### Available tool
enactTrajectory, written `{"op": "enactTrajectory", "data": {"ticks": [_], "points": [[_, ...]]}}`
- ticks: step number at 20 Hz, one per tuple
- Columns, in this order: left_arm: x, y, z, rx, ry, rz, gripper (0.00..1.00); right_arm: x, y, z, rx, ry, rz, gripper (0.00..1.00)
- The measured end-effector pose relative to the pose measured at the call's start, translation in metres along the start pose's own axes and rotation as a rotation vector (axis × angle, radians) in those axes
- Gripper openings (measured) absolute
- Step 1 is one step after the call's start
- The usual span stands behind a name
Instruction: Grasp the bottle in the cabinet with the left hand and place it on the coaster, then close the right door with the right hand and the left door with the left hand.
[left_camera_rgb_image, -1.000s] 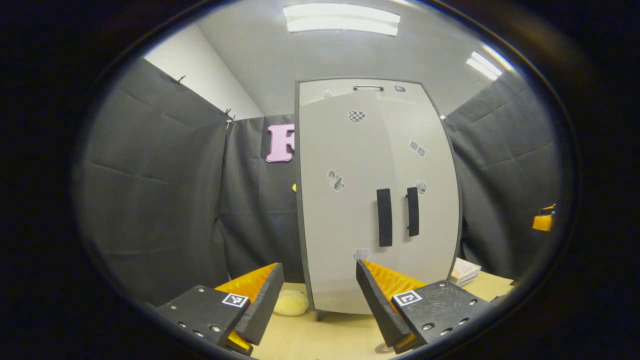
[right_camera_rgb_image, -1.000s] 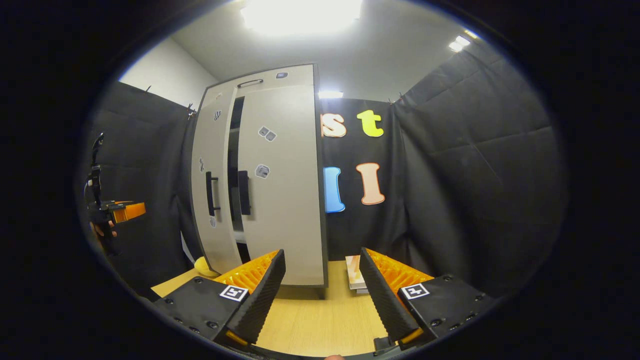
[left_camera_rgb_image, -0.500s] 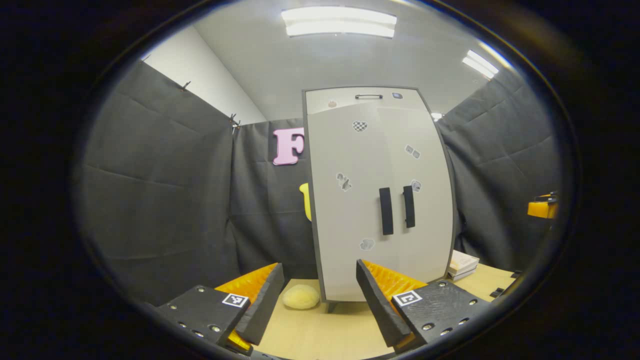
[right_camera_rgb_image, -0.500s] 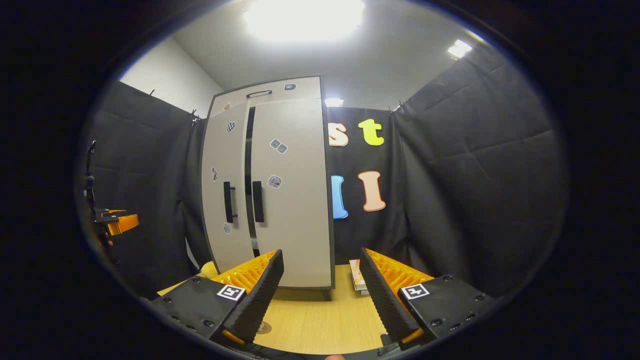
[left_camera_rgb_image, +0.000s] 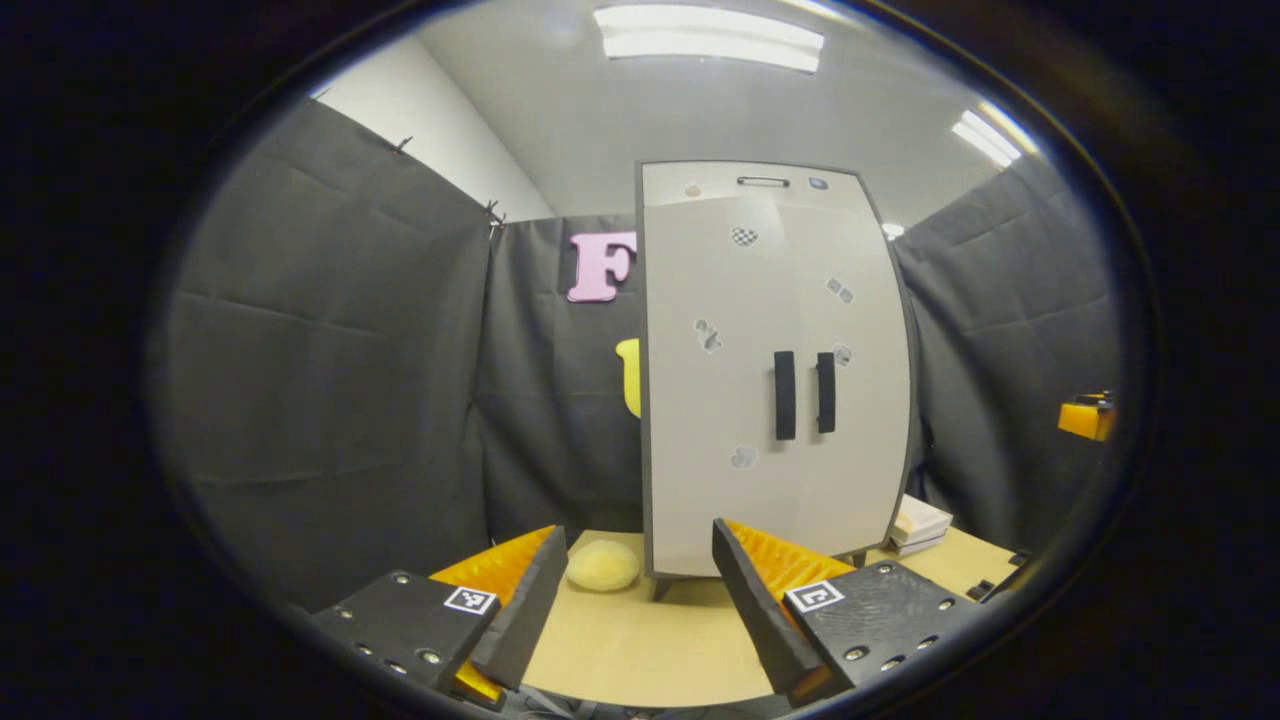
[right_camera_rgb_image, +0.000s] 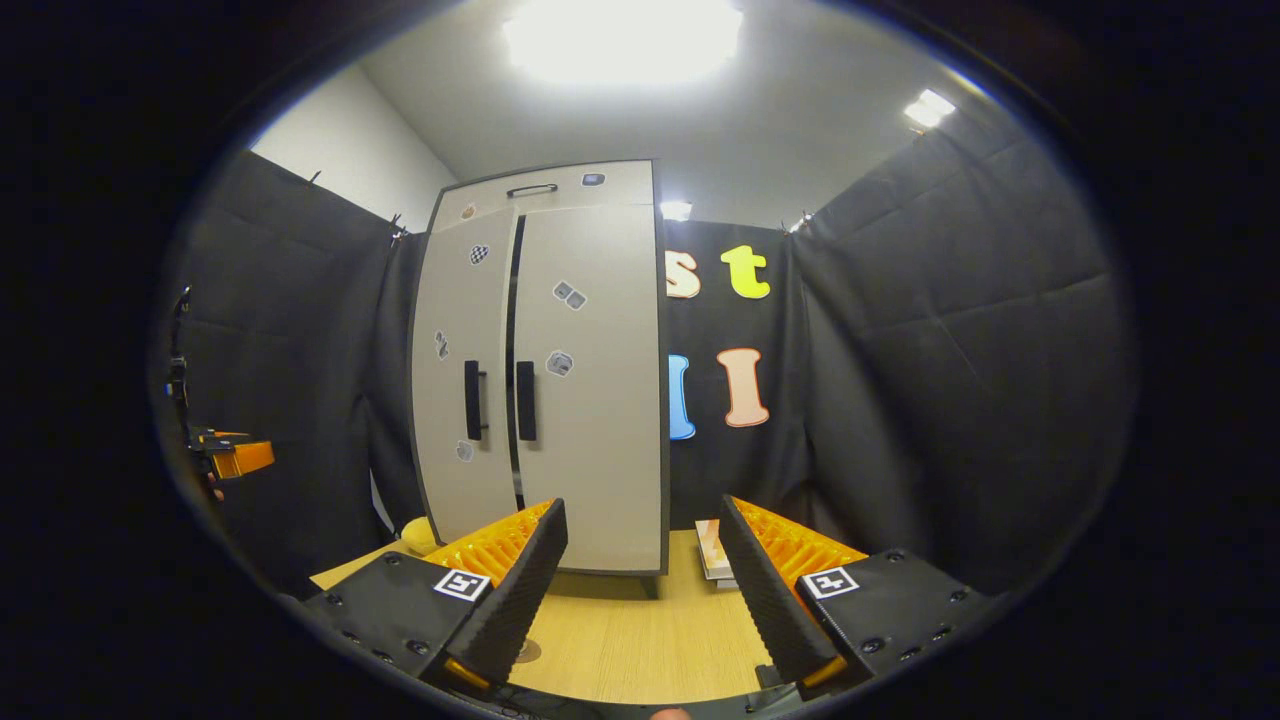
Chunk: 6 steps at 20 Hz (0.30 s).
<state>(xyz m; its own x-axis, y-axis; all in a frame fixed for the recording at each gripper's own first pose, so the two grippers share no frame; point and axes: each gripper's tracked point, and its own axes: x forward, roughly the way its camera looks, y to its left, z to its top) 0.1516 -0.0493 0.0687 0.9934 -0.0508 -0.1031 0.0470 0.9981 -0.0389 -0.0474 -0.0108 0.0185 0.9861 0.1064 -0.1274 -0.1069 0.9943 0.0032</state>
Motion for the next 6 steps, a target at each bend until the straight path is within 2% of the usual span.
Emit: {"op": "enactTrajectory", "data": {"ticks": [6], "points": [[-0.005, 0.002, -0.0034, 0.0, 0.023, 0.014, 0.89, 0.0023, -0.0007, -0.0089, 0.006, 0.022, -0.009, 0.97]]}}
